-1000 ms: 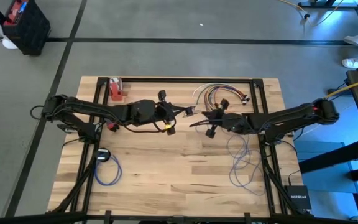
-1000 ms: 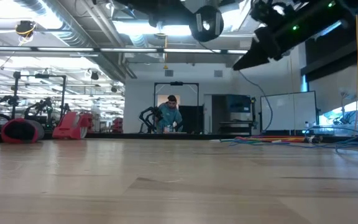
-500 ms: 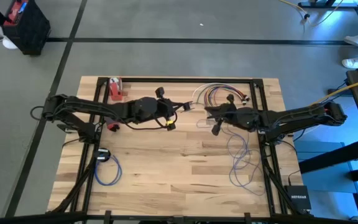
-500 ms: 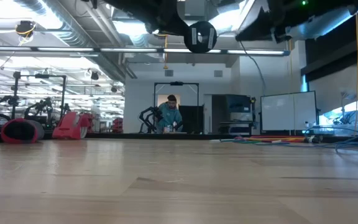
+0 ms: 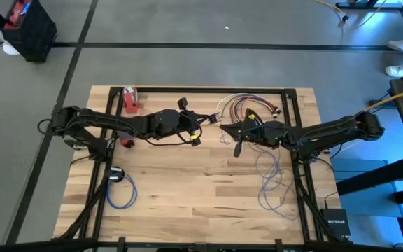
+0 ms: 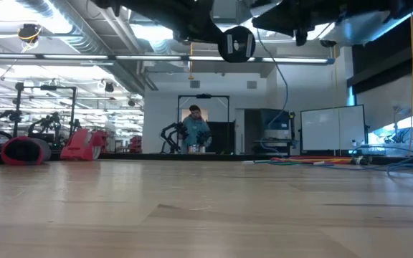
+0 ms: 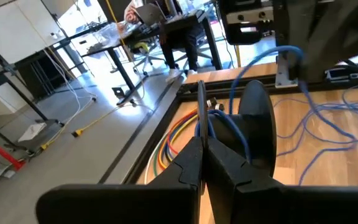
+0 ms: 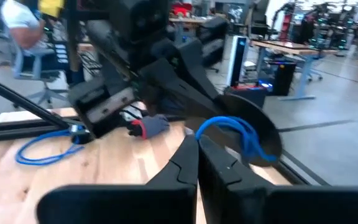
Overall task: Coil cords
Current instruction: Coil the blue cable wire on the black spool
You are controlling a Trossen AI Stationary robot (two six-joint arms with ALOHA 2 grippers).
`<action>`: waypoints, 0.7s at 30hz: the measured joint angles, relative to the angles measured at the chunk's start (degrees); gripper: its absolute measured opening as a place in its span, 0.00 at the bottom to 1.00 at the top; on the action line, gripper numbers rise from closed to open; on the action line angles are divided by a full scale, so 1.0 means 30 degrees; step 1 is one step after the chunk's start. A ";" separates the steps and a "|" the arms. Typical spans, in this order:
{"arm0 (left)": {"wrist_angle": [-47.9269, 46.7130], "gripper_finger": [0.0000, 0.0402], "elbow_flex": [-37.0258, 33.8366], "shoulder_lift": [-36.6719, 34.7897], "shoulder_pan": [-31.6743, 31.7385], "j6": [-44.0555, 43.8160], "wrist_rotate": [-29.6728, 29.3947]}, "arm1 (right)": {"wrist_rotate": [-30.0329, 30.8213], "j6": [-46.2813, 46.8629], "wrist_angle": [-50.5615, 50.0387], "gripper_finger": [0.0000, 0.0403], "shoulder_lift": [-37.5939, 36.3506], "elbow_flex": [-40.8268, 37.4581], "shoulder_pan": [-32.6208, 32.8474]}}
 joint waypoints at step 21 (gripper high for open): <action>0.1526 0.01 0.0015 0.0348 -0.0070 -0.0328 0.0567 | 0.0378 -0.1066 0.1326 0.01 0.4986 0.2579 -0.0003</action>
